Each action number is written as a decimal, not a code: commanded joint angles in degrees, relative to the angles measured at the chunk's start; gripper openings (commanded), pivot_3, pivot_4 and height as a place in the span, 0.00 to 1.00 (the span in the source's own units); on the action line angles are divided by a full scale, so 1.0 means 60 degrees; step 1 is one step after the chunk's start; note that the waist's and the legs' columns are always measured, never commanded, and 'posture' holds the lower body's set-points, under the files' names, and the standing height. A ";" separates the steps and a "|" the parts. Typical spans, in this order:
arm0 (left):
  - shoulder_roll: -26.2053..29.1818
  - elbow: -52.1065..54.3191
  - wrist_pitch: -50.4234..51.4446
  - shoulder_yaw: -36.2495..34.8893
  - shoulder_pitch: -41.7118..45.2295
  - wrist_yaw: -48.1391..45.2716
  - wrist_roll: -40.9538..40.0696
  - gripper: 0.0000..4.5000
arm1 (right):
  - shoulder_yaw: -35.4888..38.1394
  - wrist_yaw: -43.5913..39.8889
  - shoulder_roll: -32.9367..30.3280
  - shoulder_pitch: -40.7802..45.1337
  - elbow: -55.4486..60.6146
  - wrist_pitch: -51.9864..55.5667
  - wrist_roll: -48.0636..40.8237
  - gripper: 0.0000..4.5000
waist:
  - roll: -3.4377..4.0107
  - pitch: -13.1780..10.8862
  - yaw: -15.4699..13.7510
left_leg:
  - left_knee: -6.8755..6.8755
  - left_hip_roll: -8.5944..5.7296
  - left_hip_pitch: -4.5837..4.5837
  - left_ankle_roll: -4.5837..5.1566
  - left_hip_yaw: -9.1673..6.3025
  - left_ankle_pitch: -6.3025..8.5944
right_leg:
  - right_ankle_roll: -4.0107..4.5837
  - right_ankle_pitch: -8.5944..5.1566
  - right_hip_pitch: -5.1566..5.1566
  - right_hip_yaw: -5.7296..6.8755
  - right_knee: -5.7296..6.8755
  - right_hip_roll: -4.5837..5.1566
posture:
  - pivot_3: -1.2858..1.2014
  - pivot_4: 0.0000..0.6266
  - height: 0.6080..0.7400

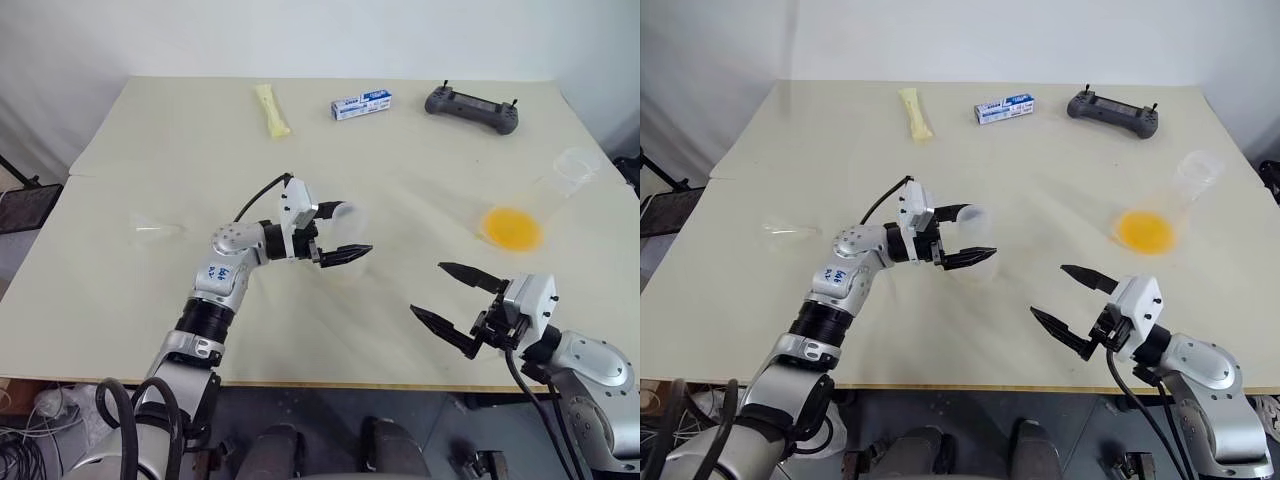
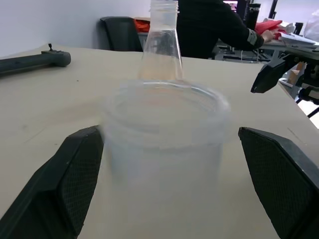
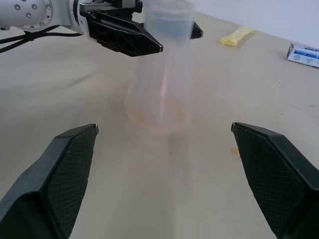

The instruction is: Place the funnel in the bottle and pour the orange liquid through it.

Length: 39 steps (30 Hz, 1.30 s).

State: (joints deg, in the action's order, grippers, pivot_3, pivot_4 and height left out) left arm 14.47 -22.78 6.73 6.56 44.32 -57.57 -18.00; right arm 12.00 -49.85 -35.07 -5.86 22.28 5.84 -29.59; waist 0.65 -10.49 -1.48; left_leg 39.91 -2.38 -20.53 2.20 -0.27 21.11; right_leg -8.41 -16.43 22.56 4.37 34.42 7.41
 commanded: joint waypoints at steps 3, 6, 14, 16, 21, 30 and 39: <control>0.0625 0.1413 0.1053 -0.0335 -0.0394 -0.0206 -0.0456 1.00 | 0.0485 -0.0147 -0.0194 0.0034 0.0237 -0.0191 -0.0155 1.00 | 0.0000 0.0000 0.0005 | 0.0003 0.0002 0.0000 0.0000 -0.0003 0.0000 | 0.0000 0.0000 0.0000 -0.0001 0.0003 -0.0001 | 0.52 0.24 1.00; 0.1242 0.2158 0.1670 -0.0569 -0.0691 -0.0169 -0.0531 1.00 | 0.0581 -0.0314 -0.0355 0.0000 0.0206 -0.0086 -0.0215 1.00 | 0.0000 0.0000 0.0004 | 0.0007 0.0001 0.0000 0.0000 -0.0007 0.0000 | 0.0000 0.0000 0.0000 -0.0001 0.0006 0.0001 | 0.52 0.24 1.00; 0.2661 0.4470 0.2878 -0.2235 -0.2180 0.1357 -0.0755 1.00 | 0.0630 -0.0917 -0.0729 0.0253 -0.0284 0.0019 -0.0384 1.00 | 0.0003 -0.0001 0.0024 | 0.0006 0.0004 0.0001 -0.0002 -0.0019 0.0001 | 0.0001 0.0000 0.0000 -0.0003 0.0009 0.0008 | 0.52 0.24 1.00; 0.2529 0.5413 0.3007 -0.2948 -0.2917 0.2108 -0.1042 1.00 | 0.0519 -0.1079 -0.0765 0.0461 -0.0477 0.0093 -0.0418 1.00 | 0.0005 -0.0002 0.0024 | 0.0006 0.0003 0.0001 -0.0002 -0.0023 0.0001 | 0.0001 0.0000 -0.0001 -0.0003 0.0008 0.0013 | 0.52 0.24 1.00; 0.1812 0.7797 0.2643 -0.4708 -0.5845 0.3655 -0.1426 1.00 | 0.0058 -0.1358 -0.0636 0.1247 -0.0982 0.0341 -0.0442 1.00 | 0.0005 -0.0003 0.0055 | 0.0002 0.0009 0.0003 -0.0012 -0.0041 0.0007 | 0.0002 -0.0001 -0.0007 -0.0045 -0.0003 0.0033 | 0.52 0.24 1.00; 0.1283 0.8792 0.2036 -0.7889 -0.9726 0.4019 -0.3099 1.00 | -0.0543 -0.1919 -0.0549 0.2082 -0.1566 0.0669 -0.0471 1.00 | 0.0004 -0.0004 -0.0008 | 0.0008 0.0027 0.0003 -0.0030 -0.0062 0.0017 | 0.0022 -0.0011 -0.0023 -0.0063 -0.0064 0.0041 | 0.52 0.24 1.00; 0.1922 0.7717 0.1922 -0.8737 -0.9849 0.5069 -0.2760 1.00 | -0.0804 -0.2168 -0.0406 0.2573 -0.1973 0.0650 -0.0338 1.00 | 0.0005 -0.0003 0.0018 | 0.0004 0.0025 0.0002 -0.0030 -0.0083 0.0018 | 0.0033 -0.0017 -0.0027 -0.0077 -0.0073 0.0044 | 0.52 0.24 1.00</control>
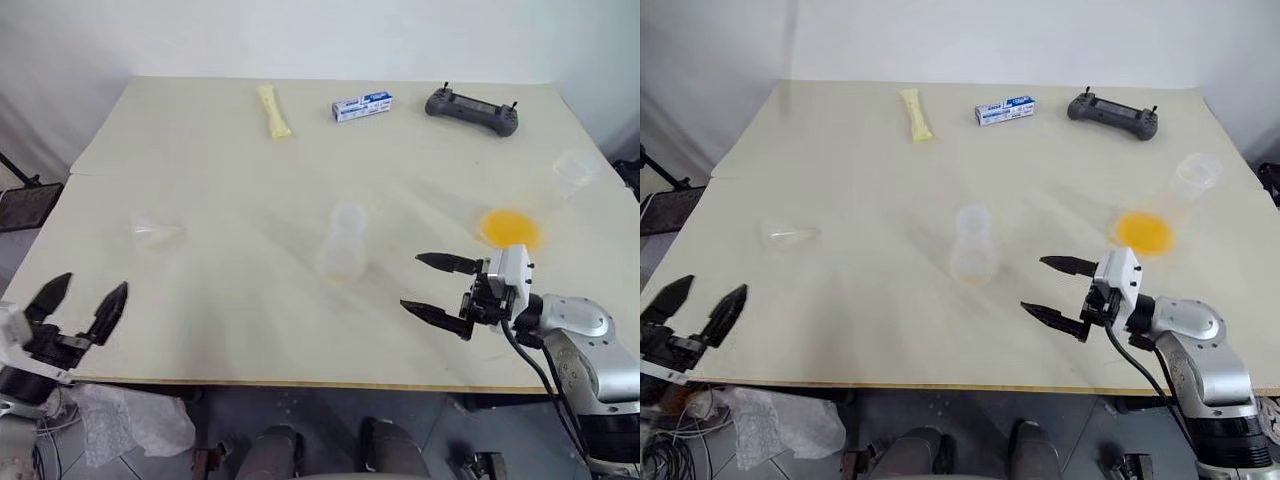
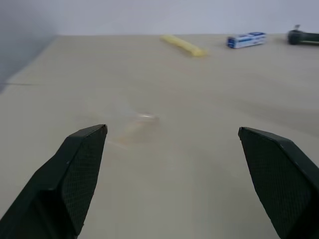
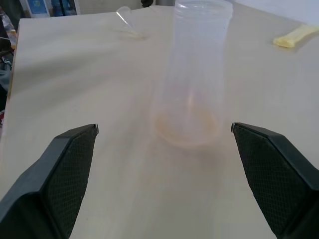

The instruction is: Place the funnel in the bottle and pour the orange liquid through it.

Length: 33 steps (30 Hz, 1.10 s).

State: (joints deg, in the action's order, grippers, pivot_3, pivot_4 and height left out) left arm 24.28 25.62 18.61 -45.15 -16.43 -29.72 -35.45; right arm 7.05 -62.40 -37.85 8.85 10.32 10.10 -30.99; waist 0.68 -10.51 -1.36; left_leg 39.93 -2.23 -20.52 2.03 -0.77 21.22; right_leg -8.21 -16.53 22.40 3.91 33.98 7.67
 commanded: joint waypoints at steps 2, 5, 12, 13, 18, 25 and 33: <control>0.0535 -0.0866 0.0001 0.0071 0.0795 0.0719 0.0273 1.00 | 0.0015 -0.0082 0.0093 0.0118 0.0017 -0.0076 -0.0083 1.00 | 0.0000 0.0000 -0.0016 | -0.0001 0.0000 0.0000 -0.0001 -0.0001 0.0000 | 0.0000 0.0000 0.0003 0.0001 0.0006 -0.0003 | 0.52 0.24 1.00; 0.0816 -0.1515 0.0214 0.0410 0.1491 0.1088 0.0408 1.00 | 0.0061 -0.0007 0.0132 -0.0003 0.0154 -0.0088 -0.0082 1.00 | 0.0000 0.0000 0.0006 | 0.0000 -0.0004 0.0000 -0.0001 -0.0001 0.0000 | 0.0000 0.0000 0.0008 0.0003 0.0021 -0.0007 | 0.52 0.24 1.00; 0.1224 -0.2626 0.0455 0.1554 0.2416 0.1026 0.0858 1.00 | 0.0294 0.0222 0.0090 -0.0591 0.0649 -0.0076 -0.0147 1.00 | -0.0001 0.0000 0.0015 | -0.0015 -0.0009 0.0000 -0.0002 -0.0002 0.0002 | -0.0002 0.0001 0.0017 0.0014 0.0070 -0.0017 | 0.52 0.24 1.00; 0.1241 -0.2769 0.0412 0.1675 0.2535 0.1011 0.0929 1.00 | 0.0328 0.0262 0.0084 -0.0648 0.0708 -0.0065 -0.0161 1.00 | -0.0001 0.0000 0.0015 | -0.0014 -0.0010 0.0000 -0.0003 0.0000 0.0002 | -0.0002 0.0001 0.0016 0.0021 0.0069 -0.0021 | 0.52 0.24 1.00; 0.1138 -0.3795 -0.0034 0.2055 0.3524 0.1214 0.1251 1.00 | 0.0540 0.0433 0.0000 -0.1086 0.1084 -0.0015 -0.0224 1.00 | -0.0001 0.0000 0.0005 | -0.0012 -0.0006 0.0001 -0.0004 -0.0001 0.0002 | -0.0001 0.0001 0.0017 0.0041 0.0073 -0.0023 | 0.52 0.24 1.00; 0.0939 -0.4518 -0.0297 0.2104 0.4169 0.1361 0.1287 1.00 | 0.1010 0.0720 -0.0132 -0.1858 0.1808 0.0178 -0.0351 1.00 | -0.0001 0.0000 0.0015 | -0.0012 -0.0022 0.0000 -0.0002 0.0000 0.0002 | -0.0006 0.0003 0.0016 0.0069 0.0076 -0.0022 | 0.52 0.24 1.00; 0.1022 -0.5939 -0.0395 0.2693 0.5081 0.1174 0.1584 1.00 | 0.1152 0.0900 -0.0199 -0.2011 0.1967 0.0250 -0.0373 1.00 | -0.0003 0.0000 -0.0019 | -0.0003 -0.0017 0.0004 -0.0002 0.0004 0.0000 | -0.0007 0.0003 0.0015 0.0090 0.0087 -0.0029 | 0.52 0.24 1.00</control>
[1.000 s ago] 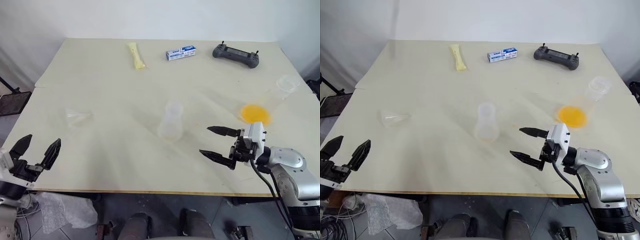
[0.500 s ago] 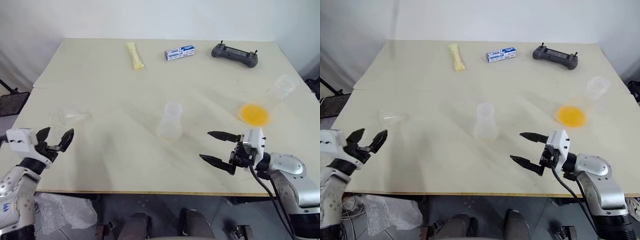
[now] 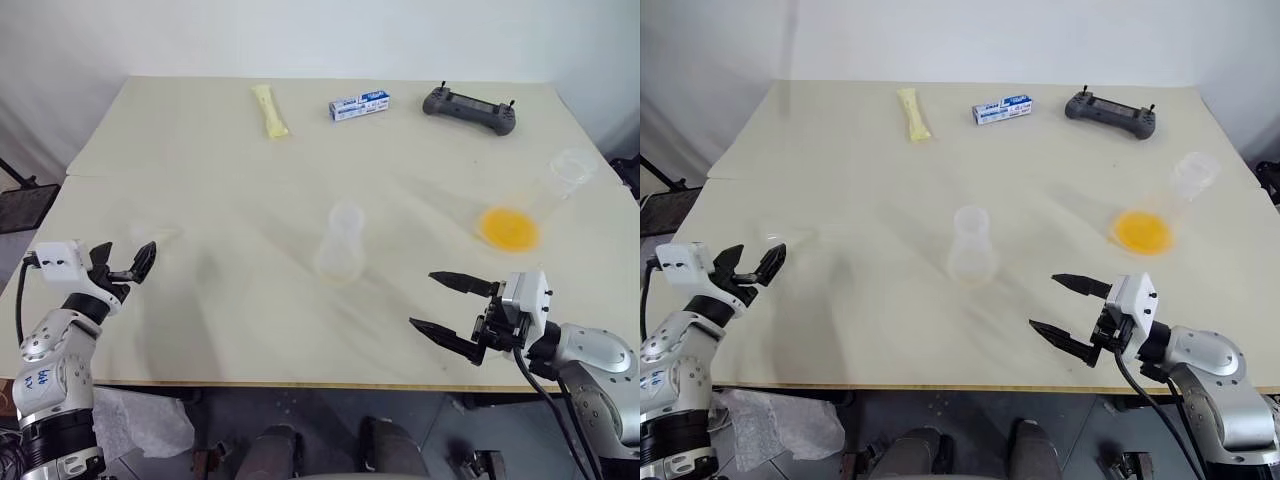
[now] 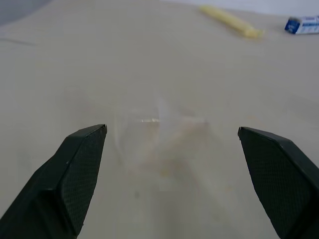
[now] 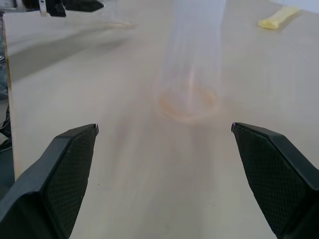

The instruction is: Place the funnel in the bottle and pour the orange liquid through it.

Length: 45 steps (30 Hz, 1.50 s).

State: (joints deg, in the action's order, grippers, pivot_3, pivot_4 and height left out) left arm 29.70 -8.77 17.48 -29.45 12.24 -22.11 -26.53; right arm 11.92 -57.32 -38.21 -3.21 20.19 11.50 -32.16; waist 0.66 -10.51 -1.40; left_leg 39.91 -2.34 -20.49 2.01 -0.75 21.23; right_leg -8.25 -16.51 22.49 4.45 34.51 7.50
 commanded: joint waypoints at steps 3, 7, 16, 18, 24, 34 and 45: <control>0.0141 -0.0640 -0.0307 0.0303 0.0579 -0.0201 0.0216 1.00 | 0.0376 0.0070 -0.0176 -0.0025 0.0348 0.0033 -0.0215 1.00 | 0.0000 0.0000 -0.0015 | 0.0000 -0.0009 0.0000 0.0003 -0.0003 -0.0001 | -0.0001 0.0001 -0.0001 0.0000 0.0005 0.0004 | 0.52 0.24 1.00; 0.0183 -0.1344 -0.0636 0.0554 0.1043 -0.0411 0.0394 1.00 | 0.0508 0.0112 -0.0293 -0.0038 0.0450 0.0155 -0.0321 1.00 | -0.0001 0.0000 -0.0005 | 0.0000 -0.0010 -0.0001 0.0004 -0.0001 -0.0002 | -0.0002 0.0001 0.0002 0.0005 0.0006 0.0000 | 0.52 0.24 1.00; 0.0346 -0.2484 -0.1157 0.0913 0.1727 -0.0798 0.0698 0.91 | 0.0711 0.0096 -0.0411 -0.0049 0.0411 0.0189 -0.0327 1.00 | -0.0001 0.0000 -0.0004 | 0.0001 -0.0010 -0.0001 0.0004 0.0000 -0.0002 | -0.0003 0.0002 0.0001 0.0015 0.0008 -0.0002 | 0.52 0.24 1.00; 0.0404 -0.2635 -0.1134 0.0999 0.1805 -0.0946 0.0744 0.79 | 0.0738 0.0081 -0.0424 -0.0040 0.0397 0.0188 -0.0344 1.00 | -0.0001 0.0000 -0.0002 | 0.0001 -0.0010 -0.0001 0.0005 0.0000 -0.0003 | -0.0004 0.0002 0.0001 0.0015 0.0009 -0.0002 | 0.52 0.24 1.00; 0.0661 -0.3004 -0.1090 0.1280 0.2192 -0.1572 0.0816 0.37 | 0.0989 -0.0345 -0.0424 -0.0114 0.0531 0.0099 -0.0841 1.00 | -0.0003 -0.0001 -0.0027 | 0.0005 -0.0011 -0.0001 0.0007 -0.0001 -0.0004 | -0.0005 0.0002 -0.0002 0.0018 0.0010 -0.0001 | 0.52 0.24 1.00; 0.1210 -0.2314 -0.0817 0.2382 0.3379 -0.3043 0.1017 0.01 | 0.0885 -0.0403 -0.0146 -0.0136 0.0754 -0.0134 -0.0872 1.00 | -0.0006 -0.0003 -0.0011 | 0.0005 -0.0013 -0.0001 0.0008 0.0000 -0.0004 | -0.0006 0.0003 0.0002 0.0018 0.0019 -0.0001 | 0.52 0.24 1.00; 0.1122 -0.2250 -0.0864 0.3787 0.6104 -0.6090 0.0782 0.01 | 0.0599 0.0252 0.0374 -0.0098 0.1003 -0.0555 -0.0408 1.00 | -0.0014 -0.0008 0.0002 | 0.0012 -0.0016 -0.0013 0.0010 0.0001 -0.0006 | -0.0007 0.0004 0.0006 0.0022 0.0023 -0.0013 | 0.52 0.24 1.00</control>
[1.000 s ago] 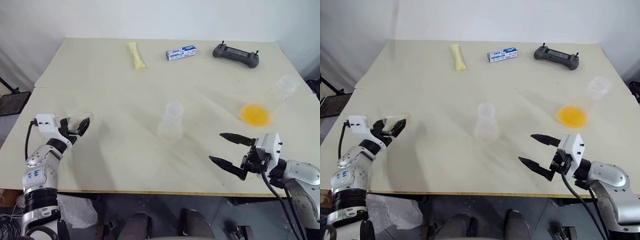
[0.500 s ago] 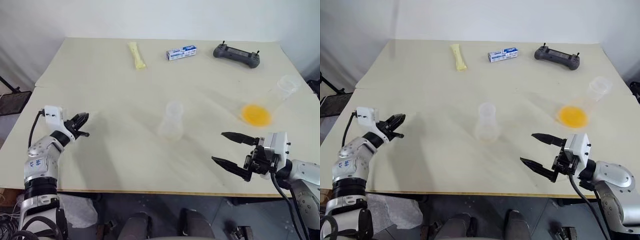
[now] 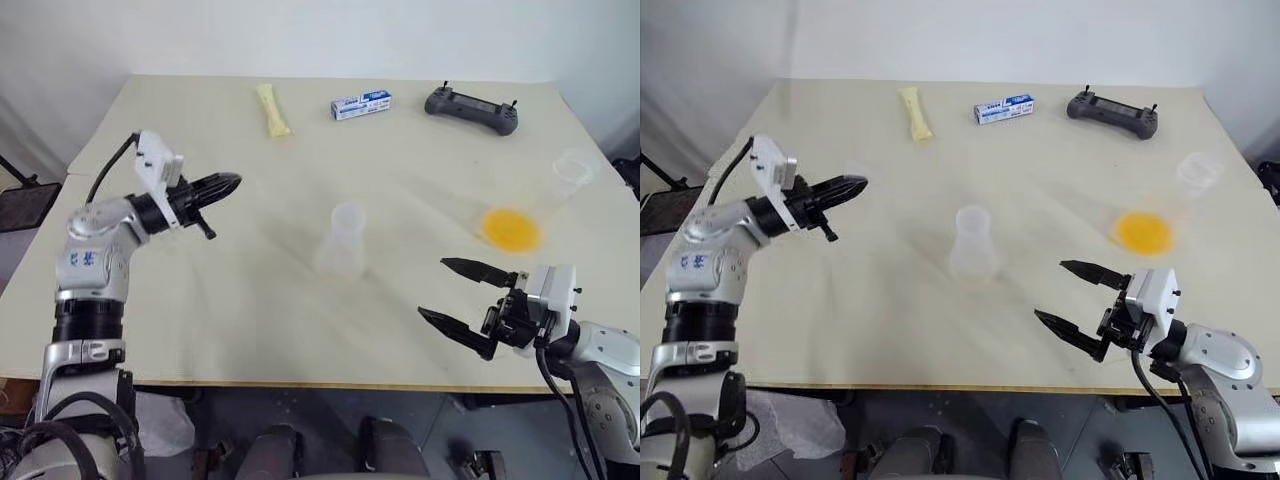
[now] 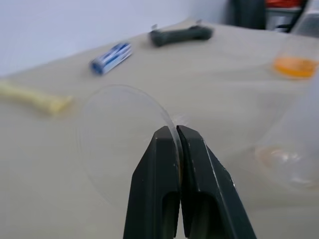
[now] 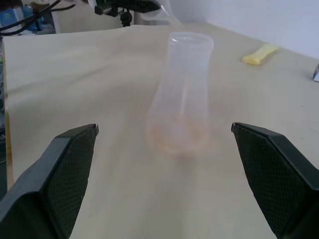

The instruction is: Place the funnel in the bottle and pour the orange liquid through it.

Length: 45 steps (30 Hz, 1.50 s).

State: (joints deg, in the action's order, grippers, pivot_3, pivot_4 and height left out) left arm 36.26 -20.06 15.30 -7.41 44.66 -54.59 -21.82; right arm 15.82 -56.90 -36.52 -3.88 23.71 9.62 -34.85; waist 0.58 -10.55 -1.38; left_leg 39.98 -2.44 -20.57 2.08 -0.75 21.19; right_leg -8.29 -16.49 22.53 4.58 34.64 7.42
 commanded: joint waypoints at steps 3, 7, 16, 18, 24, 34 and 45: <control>-0.0139 -0.1425 -0.1152 0.0627 0.1818 -0.1560 0.0343 0.01 | -0.0107 0.0321 0.0187 -0.0035 0.0519 -0.0337 0.0153 1.00 | -0.0001 -0.0001 0.0000 | 0.0000 0.0001 0.0000 0.0002 0.0013 -0.0001 | 0.0000 0.0000 0.0004 -0.0002 0.0000 -0.0005 | 0.52 0.24 1.00; -0.0310 -0.2633 -0.2088 0.1192 0.2962 -0.2838 0.0770 0.01 | -0.0146 0.0467 0.0262 -0.0199 0.0727 -0.0431 0.0229 1.00 | -0.0004 -0.0002 -0.0011 | 0.0002 -0.0002 -0.0008 0.0010 0.0025 -0.0005 | -0.0005 0.0002 0.0007 0.0000 -0.0001 -0.0007 | 0.52 0.24 1.00; -0.0772 -0.4697 -0.4302 0.1735 0.4845 -0.5818 0.1218 0.01 | -0.0041 0.0624 0.0206 -0.0426 0.1110 -0.0513 0.0126 1.00 | -0.0029 -0.0018 -0.0014 | 0.0008 0.0000 -0.0022 0.0020 0.0040 -0.0009 | -0.0010 0.0005 0.0014 0.0004 -0.0004 -0.0007 | 0.52 0.24 1.00; -0.0849 -0.4930 -0.4599 0.1826 0.5058 -0.6233 0.1225 0.01 | -0.0059 0.0663 0.0220 -0.0476 0.1173 -0.0524 0.0146 1.00 | -0.0030 -0.0019 -0.0008 | 0.0008 -0.0002 -0.0022 0.0023 0.0038 -0.0010 | -0.0012 0.0006 0.0014 0.0003 -0.0005 -0.0003 | 0.52 0.24 1.00; -0.0830 -0.5322 -0.5429 0.3119 0.5599 -0.6318 0.0945 0.01 | -0.0106 0.0804 0.0242 -0.0487 0.1211 -0.0550 0.0213 1.00 | -0.0037 -0.0023 -0.0016 | 0.0013 -0.0001 -0.0026 0.0028 0.0036 -0.0011 | -0.0014 0.0007 0.0016 0.0003 -0.0004 -0.0003 | 0.52 0.24 1.00; -0.1092 -0.5854 -0.6343 0.4741 0.6173 -0.6318 0.0249 0.01 | -0.0156 0.1042 0.0299 -0.0630 0.1296 -0.0625 0.0334 1.00 | -0.0039 -0.0024 -0.0010 | 0.0029 -0.0003 -0.0079 0.0035 0.0026 -0.0015 | -0.0018 0.0009 0.0051 0.0009 -0.0004 -0.0003 | 0.52 0.24 1.00; -0.1239 -0.6674 -0.7966 0.6505 0.6964 -0.6318 0.0420 0.01 | -0.0225 0.1371 0.0288 -0.0854 0.1447 -0.0711 0.0506 1.00 | -0.0043 -0.0026 -0.0025 | 0.0033 -0.0009 -0.0091 0.0040 0.0020 -0.0017 | -0.0022 0.0011 0.0053 0.0012 -0.0006 -0.0002 | 0.52 0.24 1.00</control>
State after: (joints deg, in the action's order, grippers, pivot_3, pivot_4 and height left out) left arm 28.86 -59.97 -30.89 30.78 84.25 -86.08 -18.69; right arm 14.00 -49.12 -34.99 -8.55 30.06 6.41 -31.84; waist 0.32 -10.71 -1.54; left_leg 40.19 -2.49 -21.12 2.32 -0.63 21.08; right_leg -8.42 -16.42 22.84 4.65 34.61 7.41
